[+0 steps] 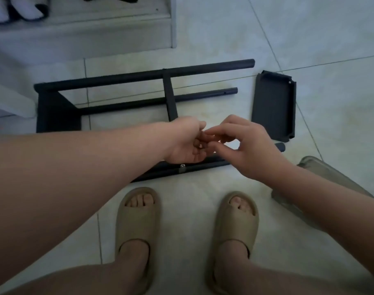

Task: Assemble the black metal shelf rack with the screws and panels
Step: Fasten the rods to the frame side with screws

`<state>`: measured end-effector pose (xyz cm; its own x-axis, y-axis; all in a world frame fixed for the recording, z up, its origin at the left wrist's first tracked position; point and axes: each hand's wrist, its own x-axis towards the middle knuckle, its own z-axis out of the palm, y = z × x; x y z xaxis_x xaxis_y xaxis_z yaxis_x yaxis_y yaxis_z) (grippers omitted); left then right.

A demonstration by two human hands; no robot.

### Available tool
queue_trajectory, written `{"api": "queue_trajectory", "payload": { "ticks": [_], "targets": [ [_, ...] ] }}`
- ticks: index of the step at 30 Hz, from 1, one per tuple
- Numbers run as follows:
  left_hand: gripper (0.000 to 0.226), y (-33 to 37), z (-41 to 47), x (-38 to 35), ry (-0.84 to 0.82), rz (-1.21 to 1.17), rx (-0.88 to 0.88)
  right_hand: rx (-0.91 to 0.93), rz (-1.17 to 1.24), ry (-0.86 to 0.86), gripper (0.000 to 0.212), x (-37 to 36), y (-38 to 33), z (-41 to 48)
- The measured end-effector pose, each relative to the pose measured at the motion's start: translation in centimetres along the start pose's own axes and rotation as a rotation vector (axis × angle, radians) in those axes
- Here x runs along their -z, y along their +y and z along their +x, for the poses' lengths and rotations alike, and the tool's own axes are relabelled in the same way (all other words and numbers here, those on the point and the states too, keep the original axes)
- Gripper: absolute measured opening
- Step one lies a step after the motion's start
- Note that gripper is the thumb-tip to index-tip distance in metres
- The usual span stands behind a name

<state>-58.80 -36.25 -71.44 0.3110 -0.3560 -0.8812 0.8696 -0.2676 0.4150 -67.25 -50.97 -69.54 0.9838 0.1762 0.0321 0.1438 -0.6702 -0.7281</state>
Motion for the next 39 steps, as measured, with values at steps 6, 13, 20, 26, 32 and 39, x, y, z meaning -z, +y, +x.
{"api": "queue_trajectory", "payload": {
  "ticks": [6,13,20,26,32,39],
  "targets": [
    [0.032,-0.1,2.2,6.0,0.288,0.198,-0.085,-0.117,-0.133,-0.174,0.022,-3.9,2.1,2.5],
    [0.04,-2.0,5.4,9.7,0.379,0.407,-0.224,-0.193,-0.389,-0.551,0.049,-7.7,3.7,3.9],
    [0.045,-4.5,6.6,9.6,0.18,0.458,-0.383,-0.226,-0.267,-0.481,0.041,-8.4,4.2,3.9],
    [0.055,-5.2,6.3,9.8,0.083,0.576,-0.357,-0.289,-0.26,-0.529,0.046,-8.6,3.4,2.5],
    [0.052,-5.8,6.1,9.8,-0.014,0.55,-0.32,-0.287,-0.187,-0.403,0.096,-9.5,4.2,0.6],
    [0.039,-5.5,6.3,10.7,-0.141,0.444,-0.273,0.21,-0.506,-0.485,0.119,-9.6,6.2,3.1]
  ]
}}
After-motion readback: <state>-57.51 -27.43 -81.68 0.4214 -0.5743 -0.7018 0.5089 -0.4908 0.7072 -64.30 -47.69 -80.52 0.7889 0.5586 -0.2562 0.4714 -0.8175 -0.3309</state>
